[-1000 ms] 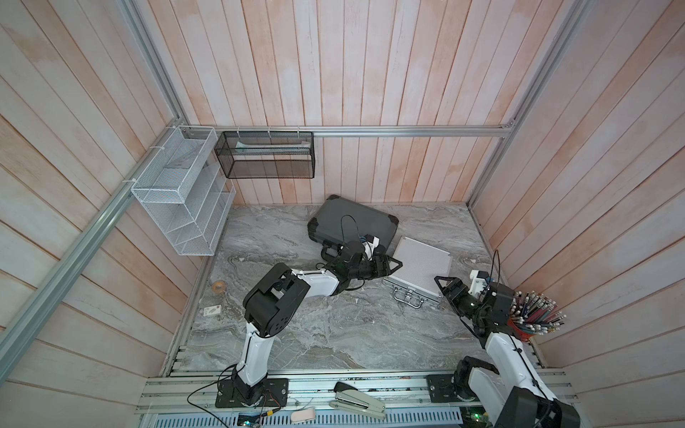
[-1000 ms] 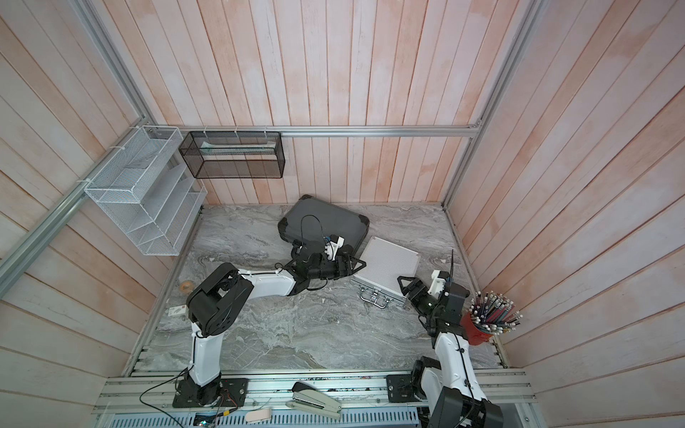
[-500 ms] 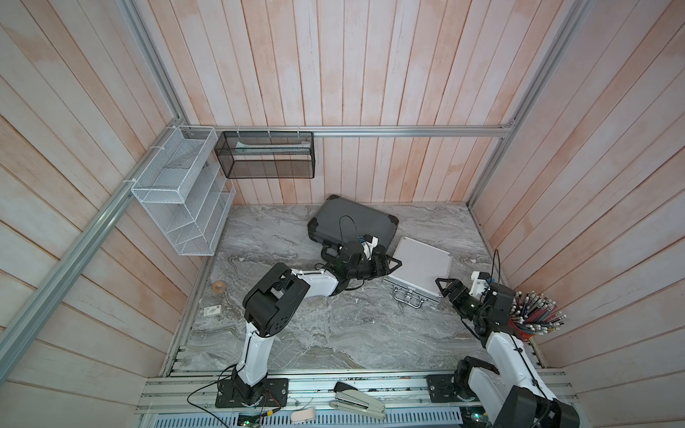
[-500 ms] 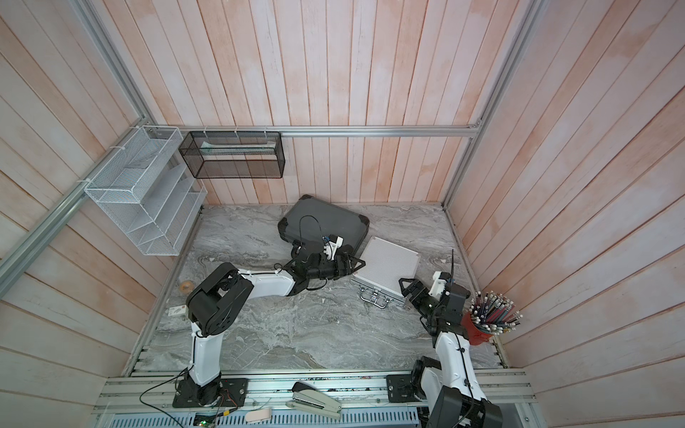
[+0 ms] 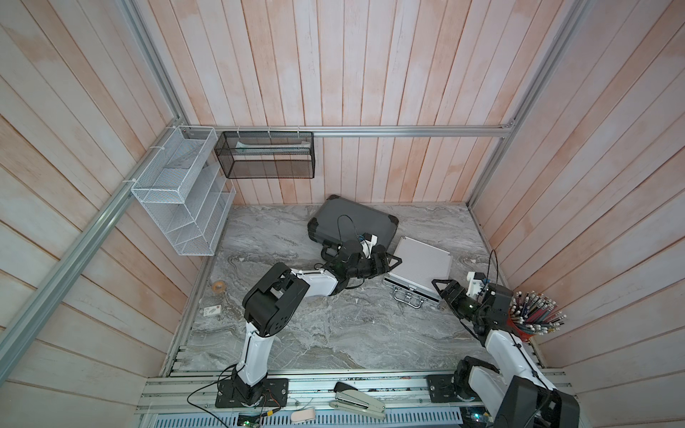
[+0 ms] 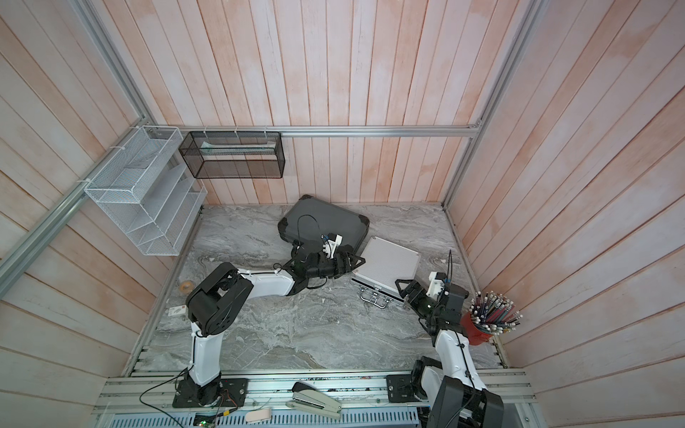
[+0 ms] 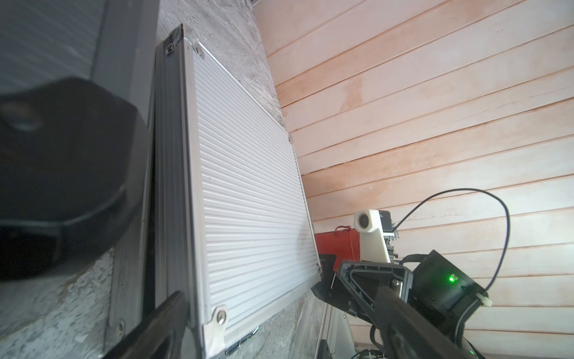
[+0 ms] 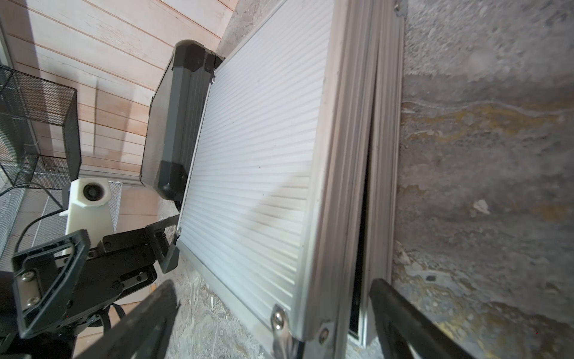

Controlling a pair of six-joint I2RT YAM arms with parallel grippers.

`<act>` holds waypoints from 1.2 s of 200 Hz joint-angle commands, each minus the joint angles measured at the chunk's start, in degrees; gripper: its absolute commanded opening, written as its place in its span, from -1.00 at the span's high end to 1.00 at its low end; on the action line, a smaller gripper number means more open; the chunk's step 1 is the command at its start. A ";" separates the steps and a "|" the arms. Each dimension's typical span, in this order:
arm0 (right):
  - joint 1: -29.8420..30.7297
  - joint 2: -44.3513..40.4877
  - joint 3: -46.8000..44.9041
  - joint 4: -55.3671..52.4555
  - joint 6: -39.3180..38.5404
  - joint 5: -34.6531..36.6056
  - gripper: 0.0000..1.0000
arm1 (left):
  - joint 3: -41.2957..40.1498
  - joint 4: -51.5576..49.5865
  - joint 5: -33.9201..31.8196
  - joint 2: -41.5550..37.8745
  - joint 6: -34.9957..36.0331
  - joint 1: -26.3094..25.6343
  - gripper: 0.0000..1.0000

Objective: Open the poker set cases
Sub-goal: Open the case lid on the poker set case.

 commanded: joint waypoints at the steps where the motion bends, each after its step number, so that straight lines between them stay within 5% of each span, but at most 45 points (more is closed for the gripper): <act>1: -0.30 0.53 -0.78 2.24 0.83 -2.86 -0.96 | 0.45 3.88 1.52 0.29 -0.42 -0.21 -0.92; 128: -0.26 2.59 -0.68 7.98 3.89 -9.10 -0.97 | -0.23 6.47 1.53 -0.25 -1.04 -0.18 -0.93; 240: -0.13 -1.25 2.60 6.45 4.88 -9.40 -0.98 | -11.50 4.34 -8.49 -11.74 7.11 2.83 -1.00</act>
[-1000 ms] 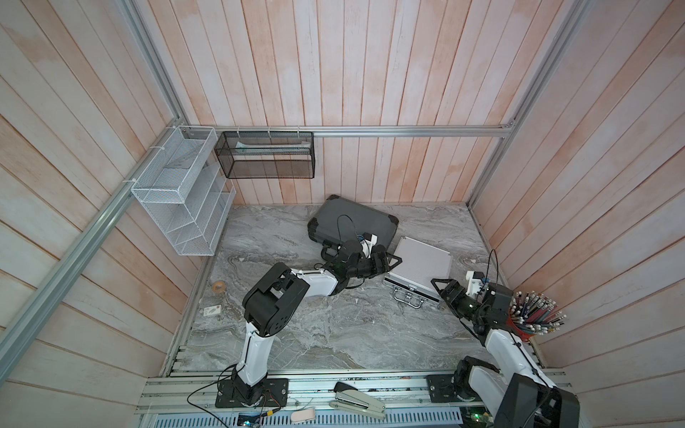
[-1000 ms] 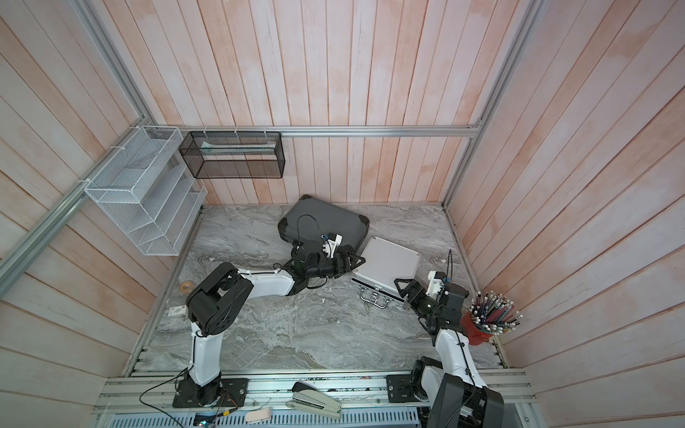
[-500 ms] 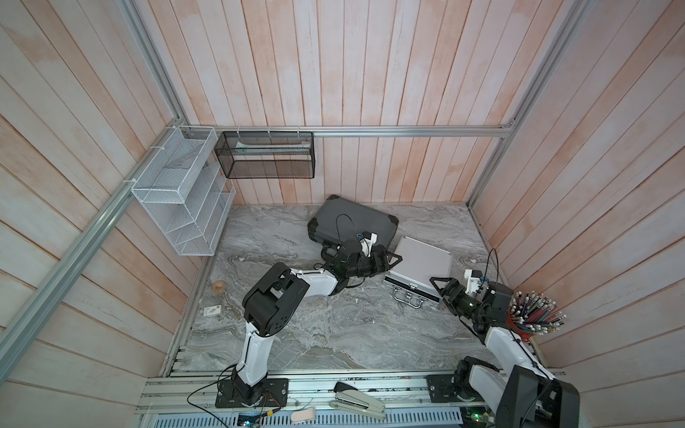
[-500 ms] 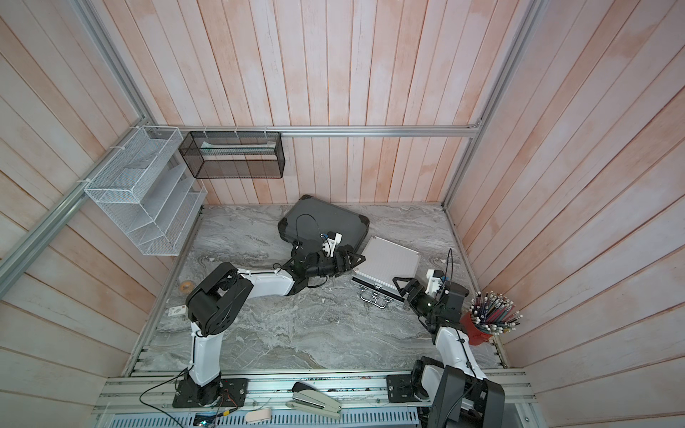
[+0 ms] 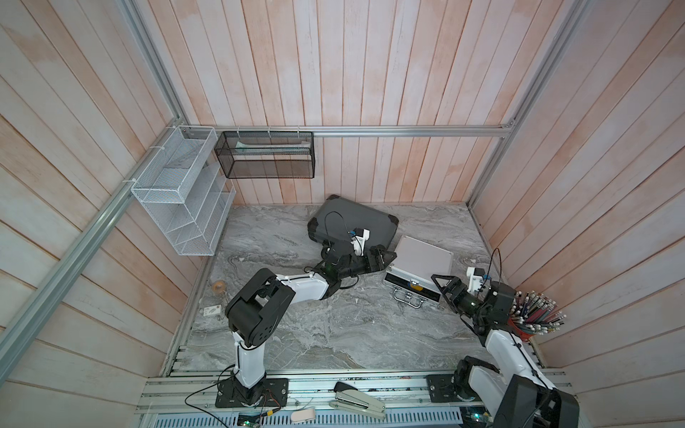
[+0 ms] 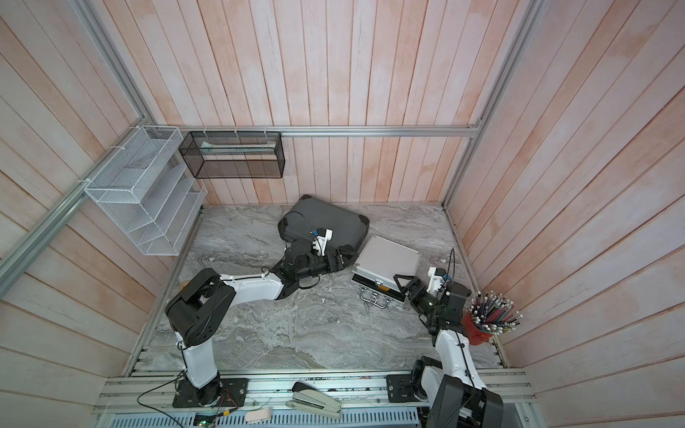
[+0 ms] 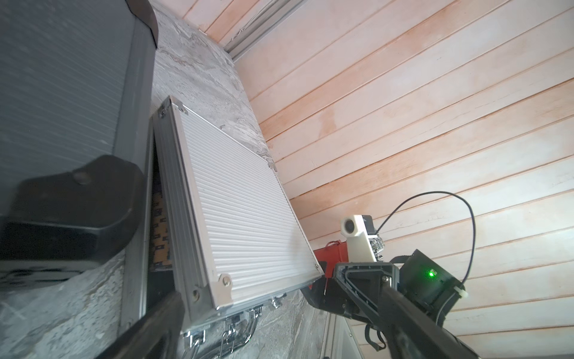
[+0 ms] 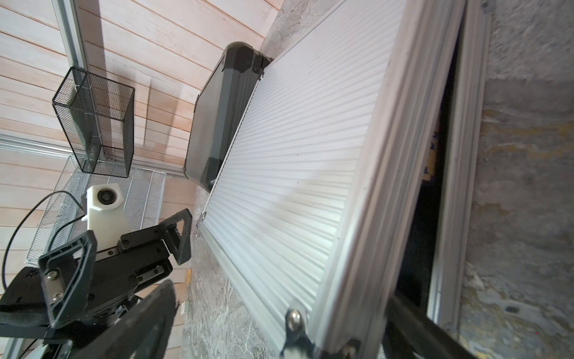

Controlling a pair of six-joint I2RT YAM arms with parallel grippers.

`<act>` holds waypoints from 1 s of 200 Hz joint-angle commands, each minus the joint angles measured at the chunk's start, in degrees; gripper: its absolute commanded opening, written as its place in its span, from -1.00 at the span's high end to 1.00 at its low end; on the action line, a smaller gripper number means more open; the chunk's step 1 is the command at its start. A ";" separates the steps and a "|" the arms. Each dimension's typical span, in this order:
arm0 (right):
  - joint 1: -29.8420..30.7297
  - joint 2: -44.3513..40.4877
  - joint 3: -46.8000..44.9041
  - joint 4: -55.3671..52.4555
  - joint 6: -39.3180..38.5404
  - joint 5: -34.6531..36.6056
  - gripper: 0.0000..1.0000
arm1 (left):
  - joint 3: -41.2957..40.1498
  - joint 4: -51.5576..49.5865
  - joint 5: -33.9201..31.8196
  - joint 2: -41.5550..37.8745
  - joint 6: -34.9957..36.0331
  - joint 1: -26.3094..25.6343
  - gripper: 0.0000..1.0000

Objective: Open the poker set cases
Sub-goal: Open the case lid on the poker set case.

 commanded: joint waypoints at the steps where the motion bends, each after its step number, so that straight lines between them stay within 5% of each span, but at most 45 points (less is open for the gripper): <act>1: 0.20 -1.24 2.61 0.43 0.21 -2.43 -0.98 | -3.24 -0.37 -3.27 -1.99 2.95 1.36 -1.00; 76: 1.35 -1.68 7.80 -2.24 -1.24 -0.82 -0.97 | -5.31 -7.95 -7.46 -0.50 8.99 1.06 -0.98; 200: 2.37 4.23 18.95 -6.72 -7.50 2.46 -0.97 | 10.60 -20.18 -10.70 10.71 17.07 -4.54 -0.78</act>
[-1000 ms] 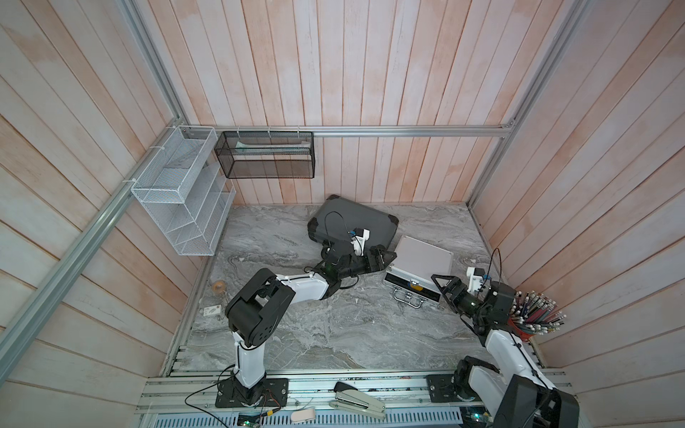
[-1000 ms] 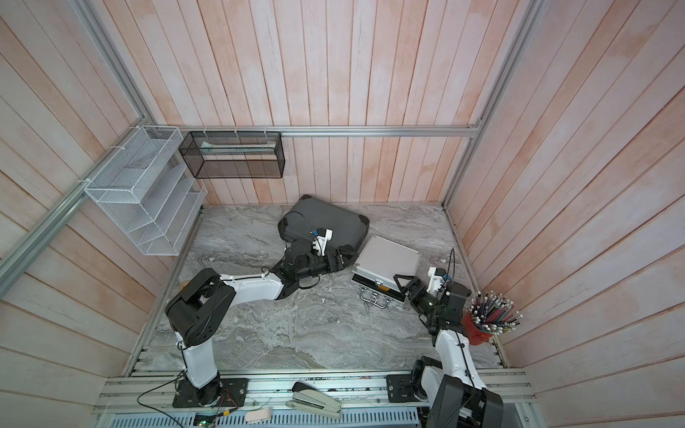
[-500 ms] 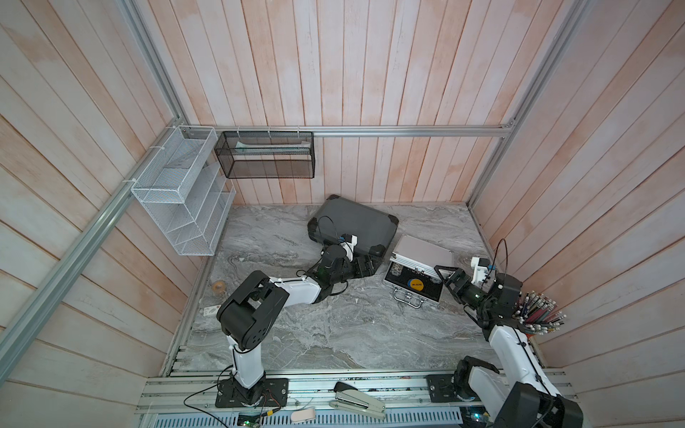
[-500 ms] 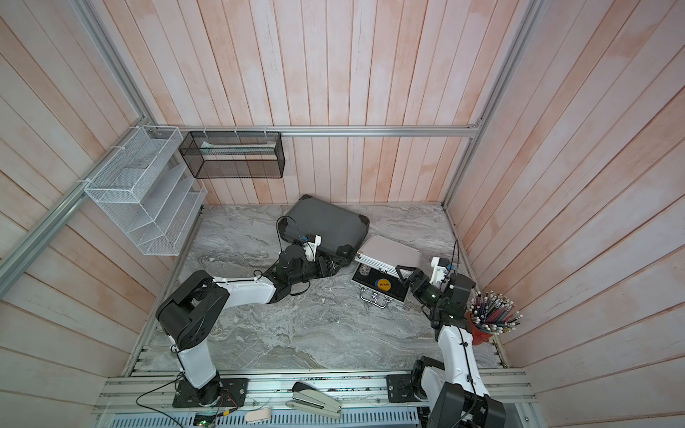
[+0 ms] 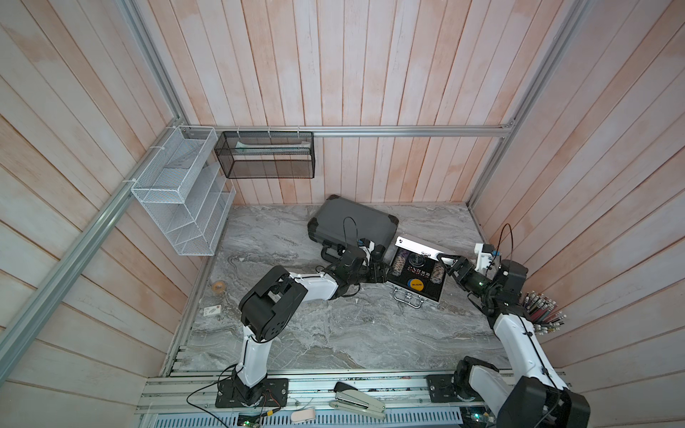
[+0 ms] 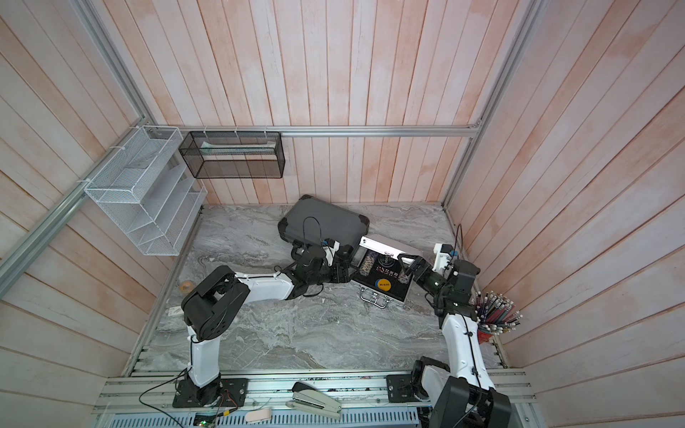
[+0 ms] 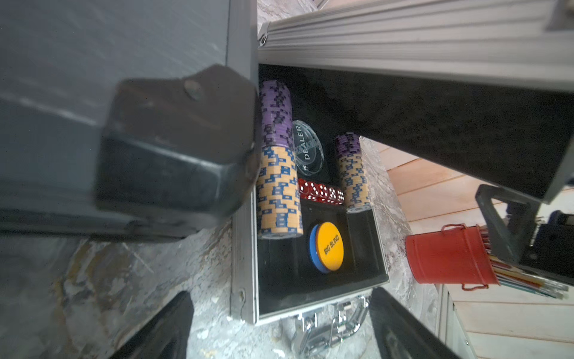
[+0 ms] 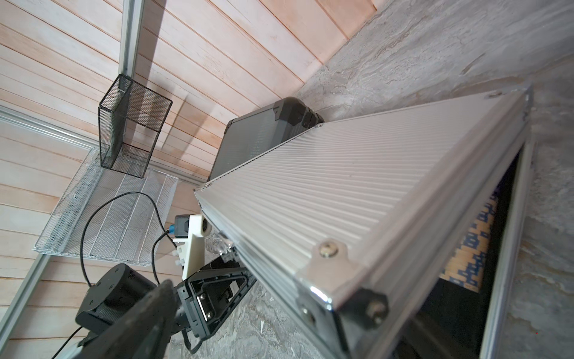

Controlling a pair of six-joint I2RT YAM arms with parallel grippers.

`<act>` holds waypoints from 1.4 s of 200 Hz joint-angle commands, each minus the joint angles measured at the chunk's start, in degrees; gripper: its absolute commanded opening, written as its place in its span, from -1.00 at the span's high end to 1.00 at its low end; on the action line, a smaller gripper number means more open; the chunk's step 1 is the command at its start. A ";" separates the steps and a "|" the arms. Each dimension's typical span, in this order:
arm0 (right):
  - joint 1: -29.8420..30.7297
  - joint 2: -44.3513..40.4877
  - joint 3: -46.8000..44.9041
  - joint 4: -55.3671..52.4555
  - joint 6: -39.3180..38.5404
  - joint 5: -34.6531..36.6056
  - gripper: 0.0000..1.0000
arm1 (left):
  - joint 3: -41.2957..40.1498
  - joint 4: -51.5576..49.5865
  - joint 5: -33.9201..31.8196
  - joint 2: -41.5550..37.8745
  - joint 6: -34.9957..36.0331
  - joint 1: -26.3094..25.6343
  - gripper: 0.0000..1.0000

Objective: Open the poker set cases
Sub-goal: Open the case lid on the poker set case.

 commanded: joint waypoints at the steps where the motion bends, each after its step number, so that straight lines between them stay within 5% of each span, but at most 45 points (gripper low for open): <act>1: 0.52 1.33 3.22 -0.27 -2.88 0.97 -0.97 | 3.17 -2.68 -0.87 2.49 2.77 -0.94 -0.78; 78: 0.65 8.04 9.14 2.70 -3.82 3.18 -0.98 | 8.64 -2.93 2.44 8.33 2.37 -2.13 -0.51; 280: 0.57 24.79 26.59 8.09 -4.34 9.58 -0.97 | 14.05 2.86 9.33 14.44 -3.76 -4.74 -0.51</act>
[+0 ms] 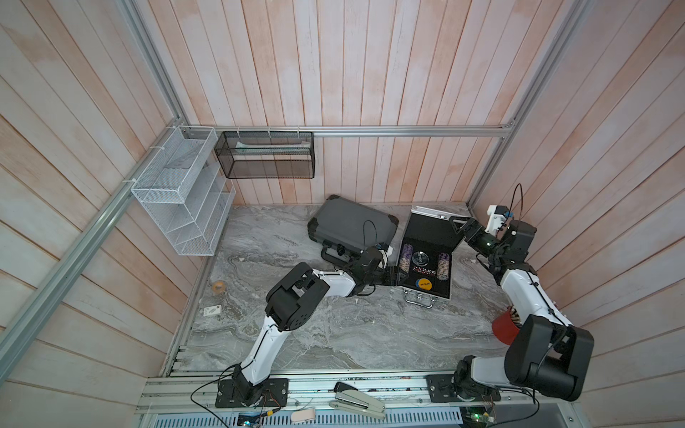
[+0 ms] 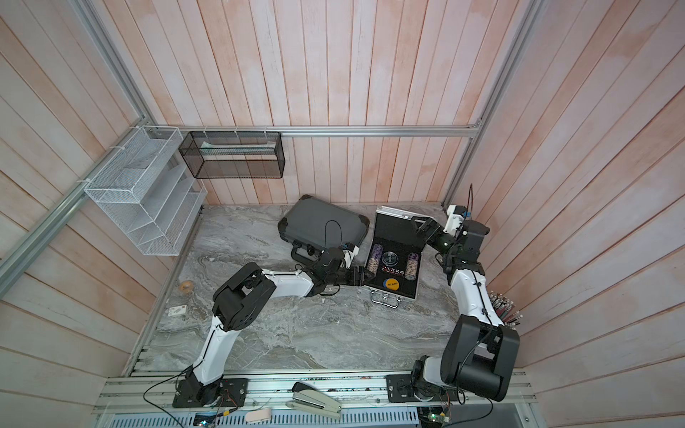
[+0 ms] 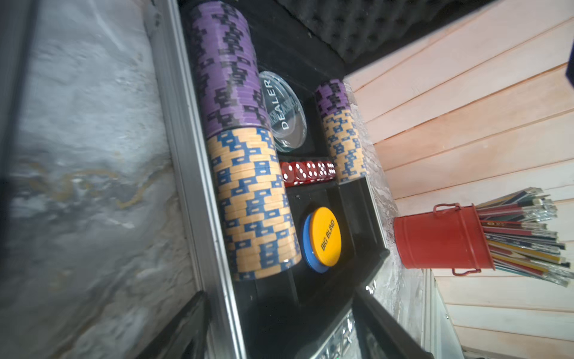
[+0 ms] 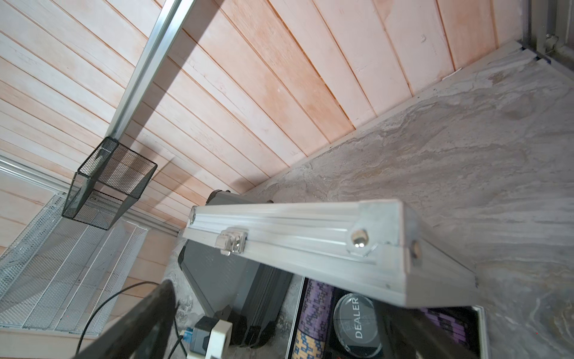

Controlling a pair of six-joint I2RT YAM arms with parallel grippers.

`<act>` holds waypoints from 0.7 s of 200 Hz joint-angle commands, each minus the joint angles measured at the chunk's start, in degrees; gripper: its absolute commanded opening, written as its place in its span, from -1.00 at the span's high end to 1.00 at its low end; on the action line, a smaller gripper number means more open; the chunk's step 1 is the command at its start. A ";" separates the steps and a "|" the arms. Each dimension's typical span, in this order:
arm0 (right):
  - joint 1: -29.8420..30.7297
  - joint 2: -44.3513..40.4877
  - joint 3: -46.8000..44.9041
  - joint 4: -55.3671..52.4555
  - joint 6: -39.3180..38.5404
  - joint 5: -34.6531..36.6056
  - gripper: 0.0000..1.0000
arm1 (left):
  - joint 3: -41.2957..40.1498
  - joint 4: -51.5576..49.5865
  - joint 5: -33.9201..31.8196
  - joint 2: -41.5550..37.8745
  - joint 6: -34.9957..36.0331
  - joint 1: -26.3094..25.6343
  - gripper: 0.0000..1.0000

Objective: Open the poker set cases
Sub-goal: Open the case lid on the poker set case.

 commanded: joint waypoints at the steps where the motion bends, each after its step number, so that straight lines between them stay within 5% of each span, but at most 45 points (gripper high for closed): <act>1: 0.38 2.29 3.29 2.04 -0.78 1.87 -0.97 | 1.73 2.66 2.56 1.83 -1.25 -1.24 -0.51; 140: 0.14 11.91 10.61 12.53 11.59 2.54 -0.97 | 6.64 2.06 4.12 6.39 -3.01 -3.16 -0.51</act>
